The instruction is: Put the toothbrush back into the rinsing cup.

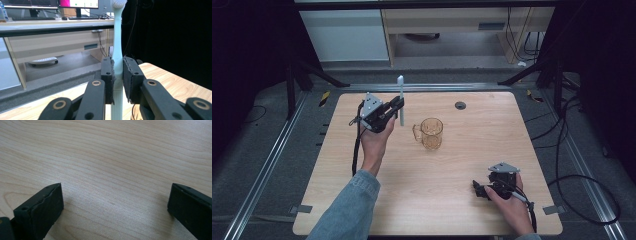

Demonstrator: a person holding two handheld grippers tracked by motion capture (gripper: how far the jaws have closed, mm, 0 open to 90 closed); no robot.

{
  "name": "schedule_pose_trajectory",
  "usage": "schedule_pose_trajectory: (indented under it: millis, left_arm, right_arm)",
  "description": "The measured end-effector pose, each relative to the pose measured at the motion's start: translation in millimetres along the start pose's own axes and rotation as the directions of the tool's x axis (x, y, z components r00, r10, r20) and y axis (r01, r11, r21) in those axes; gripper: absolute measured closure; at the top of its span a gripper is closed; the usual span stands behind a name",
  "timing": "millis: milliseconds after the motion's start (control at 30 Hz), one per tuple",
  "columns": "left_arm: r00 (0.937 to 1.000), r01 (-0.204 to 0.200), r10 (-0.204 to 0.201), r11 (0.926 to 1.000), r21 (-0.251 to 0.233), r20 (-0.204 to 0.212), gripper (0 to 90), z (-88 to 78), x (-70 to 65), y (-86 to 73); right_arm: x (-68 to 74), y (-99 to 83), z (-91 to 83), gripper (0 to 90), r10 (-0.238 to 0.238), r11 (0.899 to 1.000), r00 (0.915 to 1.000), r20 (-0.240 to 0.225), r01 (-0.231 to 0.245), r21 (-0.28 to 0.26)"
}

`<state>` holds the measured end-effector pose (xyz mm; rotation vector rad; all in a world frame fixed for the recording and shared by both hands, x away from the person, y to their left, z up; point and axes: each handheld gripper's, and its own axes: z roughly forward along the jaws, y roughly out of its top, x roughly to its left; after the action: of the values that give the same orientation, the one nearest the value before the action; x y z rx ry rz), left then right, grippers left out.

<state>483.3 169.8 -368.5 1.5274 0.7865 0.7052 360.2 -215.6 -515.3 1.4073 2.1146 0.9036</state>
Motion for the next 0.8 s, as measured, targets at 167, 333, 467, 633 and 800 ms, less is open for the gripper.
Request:
schedule_pose_trajectory:
  millis: [167,333,467,633,800]
  left_arm:
    - [0.9999,-0.008,0.008,0.9998,-0.018,-0.011,78.6,1.4,-0.2,-0.2]
    - [0.9999,-0.014,0.014,0.9996,-0.024,-0.009,78.6,2.2,-1.9,2.0]
    - [0.9999,-0.012,0.012,0.9997,-0.022,-0.006,78.6,4.0,-2.6,1.7]
    - [1.0000,-0.006,0.006,0.9998,-0.020,-0.003,78.6,6.1,-3.4,0.1]
    - [1.0000,-0.006,0.006,0.9997,-0.023,-0.004,78.6,7.5,-2.8,0.4]
  right_arm:
    - [0.0,0.0,0.0,0.7,0.000,1.000,1.0000,0.000,0.000,0.000]
    - [0.0,0.0,0.0,0.7,0.000,1.000,1.0000,0.000,0.000,0.000]
    - [0.0,0.0,0.0,0.6,0.000,1.000,1.0000,-0.001,0.000,0.000]
    - [0.0,0.0,0.0,0.7,0.000,1.000,1.0000,-0.001,0.000,0.000]
    - [0.0,0.0,0.0,0.6,0.000,1.000,1.0000,0.000,0.000,0.000]
